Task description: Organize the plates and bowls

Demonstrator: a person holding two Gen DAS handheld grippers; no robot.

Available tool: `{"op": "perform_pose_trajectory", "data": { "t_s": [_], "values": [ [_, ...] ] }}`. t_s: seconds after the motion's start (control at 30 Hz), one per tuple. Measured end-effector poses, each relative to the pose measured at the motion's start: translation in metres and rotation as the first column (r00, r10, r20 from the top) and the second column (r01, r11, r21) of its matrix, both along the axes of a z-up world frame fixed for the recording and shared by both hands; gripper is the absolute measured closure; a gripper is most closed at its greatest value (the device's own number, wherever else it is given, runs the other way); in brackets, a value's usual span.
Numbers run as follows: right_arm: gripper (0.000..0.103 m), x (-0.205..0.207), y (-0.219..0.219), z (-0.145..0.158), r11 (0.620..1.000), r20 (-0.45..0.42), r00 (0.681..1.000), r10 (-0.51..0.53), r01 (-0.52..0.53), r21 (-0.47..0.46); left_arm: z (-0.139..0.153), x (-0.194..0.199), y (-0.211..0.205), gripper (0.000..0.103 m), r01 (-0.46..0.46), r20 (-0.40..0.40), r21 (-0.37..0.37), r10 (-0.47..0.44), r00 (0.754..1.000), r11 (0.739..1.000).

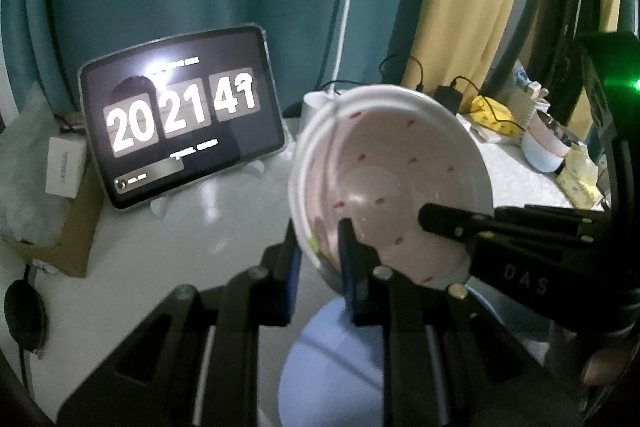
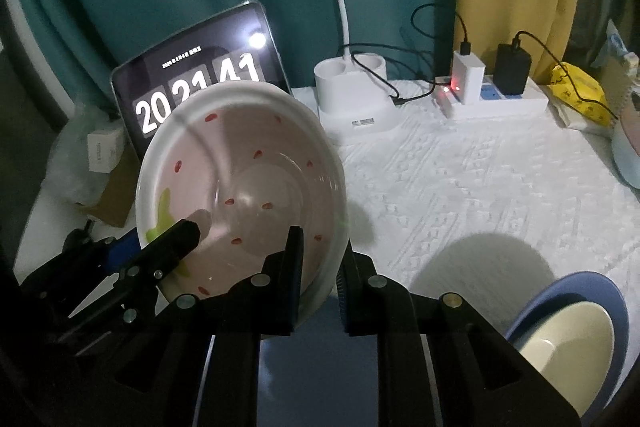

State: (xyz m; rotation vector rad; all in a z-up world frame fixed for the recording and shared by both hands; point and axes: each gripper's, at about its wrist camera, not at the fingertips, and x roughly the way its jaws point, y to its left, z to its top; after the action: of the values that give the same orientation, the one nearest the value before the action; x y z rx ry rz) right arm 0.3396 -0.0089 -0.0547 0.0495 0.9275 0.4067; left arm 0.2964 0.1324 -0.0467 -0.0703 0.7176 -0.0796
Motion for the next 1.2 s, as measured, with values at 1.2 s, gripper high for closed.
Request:
{"op": "perform_pose_trajectory", "data": {
  "t_s": [1.2],
  "values": [
    [0.087,-0.056,-0.103,0.027,0.996,0.071,0.996,-0.046,0.041,0.074,0.026,-0.047,-0.100,0.085,0.052,0.030,0.023,-0.053,0.998,0.998]
  ]
}}
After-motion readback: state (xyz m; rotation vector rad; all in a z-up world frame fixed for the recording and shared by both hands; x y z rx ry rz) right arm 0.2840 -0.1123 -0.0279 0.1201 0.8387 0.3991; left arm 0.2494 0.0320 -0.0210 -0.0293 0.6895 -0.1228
